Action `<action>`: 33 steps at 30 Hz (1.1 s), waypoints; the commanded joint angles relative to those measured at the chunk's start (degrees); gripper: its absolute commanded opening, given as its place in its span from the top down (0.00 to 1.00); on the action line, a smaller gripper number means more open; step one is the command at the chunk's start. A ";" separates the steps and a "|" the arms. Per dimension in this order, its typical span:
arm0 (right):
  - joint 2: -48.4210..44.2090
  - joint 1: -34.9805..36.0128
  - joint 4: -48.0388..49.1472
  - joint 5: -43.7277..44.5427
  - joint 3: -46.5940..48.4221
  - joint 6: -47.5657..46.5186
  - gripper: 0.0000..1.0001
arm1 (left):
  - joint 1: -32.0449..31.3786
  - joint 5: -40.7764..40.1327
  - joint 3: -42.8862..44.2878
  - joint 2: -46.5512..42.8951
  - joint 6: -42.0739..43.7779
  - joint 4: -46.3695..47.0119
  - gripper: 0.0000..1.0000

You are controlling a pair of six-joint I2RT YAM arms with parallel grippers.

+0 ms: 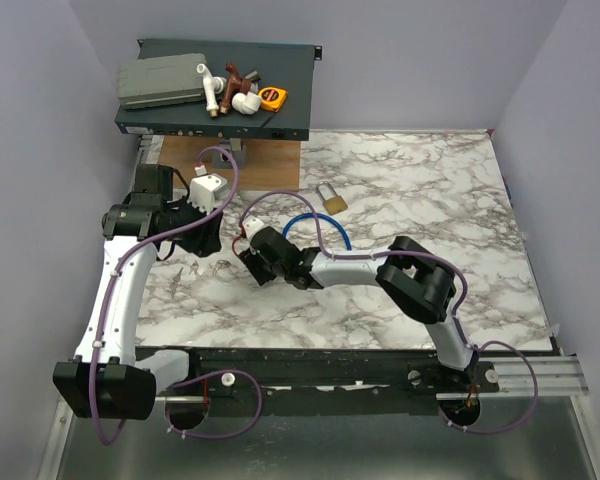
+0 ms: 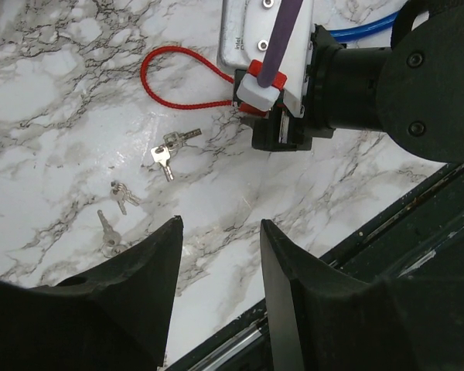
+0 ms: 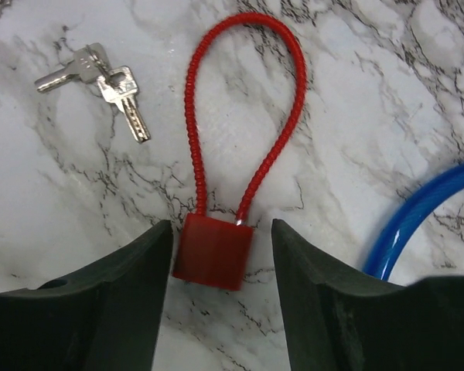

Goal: Unlock with the key
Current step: Move the lock to the center of the board.

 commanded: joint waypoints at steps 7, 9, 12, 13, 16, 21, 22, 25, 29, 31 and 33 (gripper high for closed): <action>-1.44 -2.29 4.44 10.27 -6.17 1.74 0.58 | 0.53 -0.39 3.14 1.63 0.94 -0.94 0.56; -2.73 -3.85 5.20 10.30 -7.90 2.64 0.60 | 0.52 -0.69 3.23 1.96 1.06 -1.05 0.56; -5.09 -6.38 6.13 10.44 -11.13 3.69 0.63 | 0.53 -0.78 3.65 2.63 1.29 -1.50 0.56; -5.77 -7.11 6.38 10.38 -12.01 4.17 0.64 | 0.55 -0.71 3.93 3.04 1.36 -1.77 0.56; -7.74 -9.86 6.62 9.98 -15.05 5.18 0.64 | 0.53 -0.31 5.04 3.89 1.46 -2.36 0.57; -10.40 -13.33 7.30 9.50 -18.59 5.83 0.64 | 0.53 0.62 6.01 4.94 1.30 -3.03 0.58; -10.73 -13.37 7.48 9.22 -18.85 5.36 0.62 | 0.53 0.78 5.97 5.11 1.33 -3.08 0.58; -11.86 -13.34 7.74 5.49 -18.64 5.01 0.51 | 0.53 0.99 5.67 5.56 1.47 -3.07 0.58; -14.71 -13.35 7.96 3.52 -17.65 4.94 0.37 | 0.44 0.46 4.56 6.28 2.18 -3.10 0.57; -16.65 -13.33 8.00 3.71 -17.14 4.74 0.33 | 0.44 -0.47 3.23 6.34 2.77 -2.55 0.55; -18.52 -13.32 8.14 2.93 -16.85 4.85 0.31 | 0.35 -2.18 1.17 6.29 3.49 -1.55 0.54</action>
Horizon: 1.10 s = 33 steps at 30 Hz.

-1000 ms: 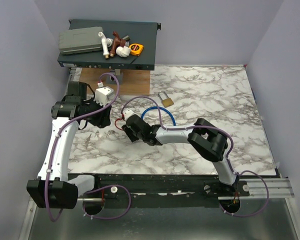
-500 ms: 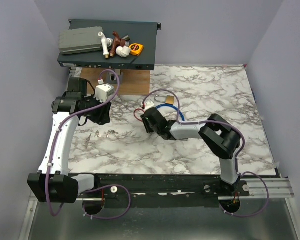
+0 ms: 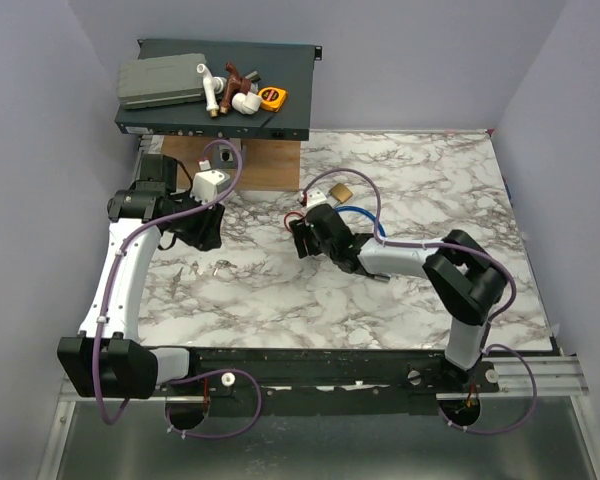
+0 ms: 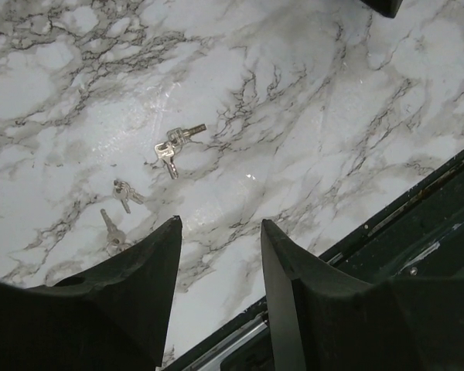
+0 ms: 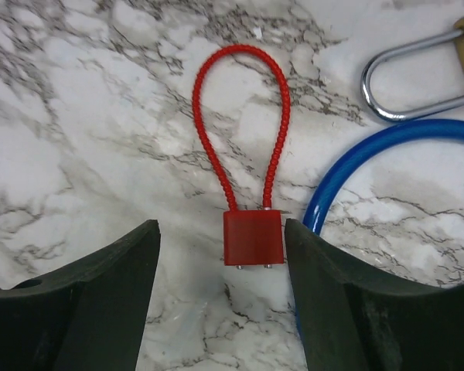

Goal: Unlock with the key
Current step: Move the lock to the center of the board.

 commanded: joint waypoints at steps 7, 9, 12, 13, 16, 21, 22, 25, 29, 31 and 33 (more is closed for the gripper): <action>-4.05 2.73 5.15 -10.37 3.05 -0.53 0.32 | 0.13 -5.85 -9.84 -1.19 4.79 3.85 0.52; -2.31 3.71 6.71 -12.62 4.16 -0.49 0.34 | 0.14 -8.85 -11.25 -0.36 4.75 5.42 0.52; 1.04 5.71 7.62 -9.95 7.32 -1.72 0.38 | 0.93 -10.29 -12.02 -0.02 4.83 6.26 0.54; 1.98 5.23 7.23 -6.51 8.52 -0.44 0.39 | 1.35 -9.53 -11.87 -0.45 4.92 5.97 0.54; 2.48 0.25 8.13 -5.20 9.36 1.11 0.39 | 1.45 -9.04 -11.85 -1.80 5.47 4.94 0.54; 2.46 -6.21 10.15 -1.38 9.25 -0.28 0.39 | 1.45 -9.53 -13.07 -3.41 5.95 4.68 0.54; 2.81 -7.12 10.41 -0.98 9.33 -0.29 0.39 | 1.45 -9.43 -13.17 -3.59 6.00 4.68 0.54; 4.28 -9.57 11.83 0.40 9.21 -0.22 0.39 | 1.45 -8.74 -12.99 -3.95 6.02 4.32 0.54; 9.04 -11.91 11.73 3.08 12.20 -0.92 0.39 | 1.45 -8.47 -13.16 -4.82 6.29 3.89 0.54; 12.19 -13.17 10.40 4.60 15.33 -0.98 0.39 | 1.46 -8.67 -13.30 -5.10 6.53 3.64 0.54; 15.05 -14.24 9.62 5.44 18.18 -1.04 0.39 | 1.45 -8.96 -13.34 -5.40 6.77 3.29 0.54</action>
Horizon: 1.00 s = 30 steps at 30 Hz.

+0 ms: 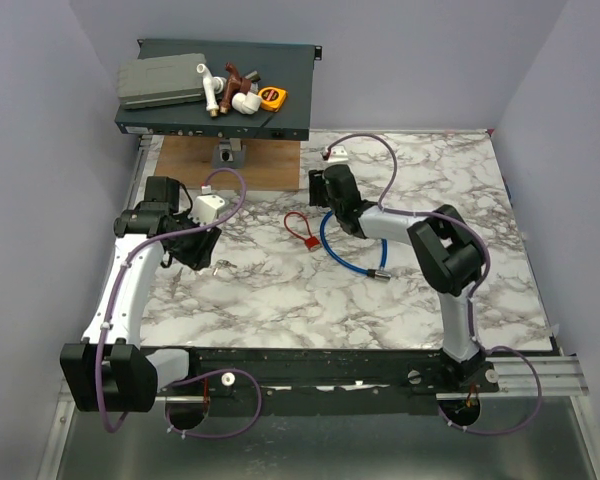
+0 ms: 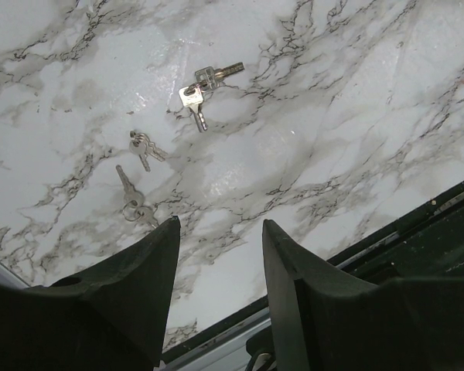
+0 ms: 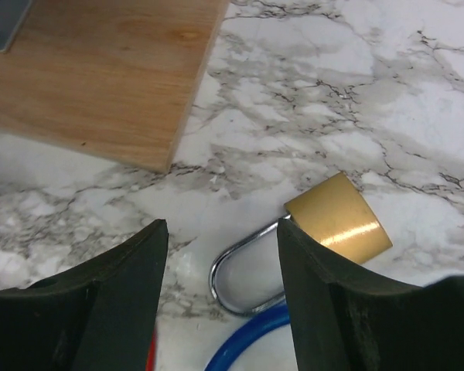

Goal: Unlock with the key
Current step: Move the lock to the center of the board.

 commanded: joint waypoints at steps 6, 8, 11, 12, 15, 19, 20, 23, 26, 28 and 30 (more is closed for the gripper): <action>9.91 -4.15 -1.98 5.28 10.35 -1.27 0.39 | 0.29 -1.38 -0.21 -1.74 1.77 -1.70 0.54; 10.57 -4.65 -2.77 5.72 11.09 -1.28 0.39 | 0.30 -1.50 0.09 -1.70 1.87 -1.89 0.54; 11.11 -4.97 -3.41 5.66 10.92 -1.41 0.39 | 0.29 -1.56 0.28 -1.69 1.95 -1.92 0.54; 11.47 -4.97 -3.68 5.44 10.93 -1.57 0.39 | 0.29 -1.69 0.26 -1.61 1.97 -1.84 0.54; 12.23 -4.97 -4.94 4.74 10.38 -1.18 0.39 | 0.30 -1.61 0.52 -1.32 1.88 -1.98 0.55; 11.84 -4.98 -4.84 3.40 7.53 0.37 0.40 | 0.30 -1.56 0.81 -1.46 2.01 -2.17 0.55; 11.38 -4.97 -4.55 2.70 6.77 0.63 0.40 | 0.29 -1.69 0.93 -1.39 2.10 -2.20 0.55; 9.96 -4.97 -4.20 -0.04 5.13 1.66 0.40 | 0.29 -2.60 0.97 -0.87 2.41 -2.04 0.55; 9.05 -4.98 -6.24 -4.75 4.81 4.17 0.43 | 0.29 -3.88 0.79 -0.38 2.71 -1.61 0.55; 7.81 -4.58 -6.16 -7.93 3.26 5.82 0.46 | 0.29 -5.14 0.23 -0.24 3.04 -0.75 0.54; 6.50 -3.65 -6.10 -9.39 1.06 6.37 0.47 | 0.29 -7.36 -0.68 0.06 3.63 0.41 0.55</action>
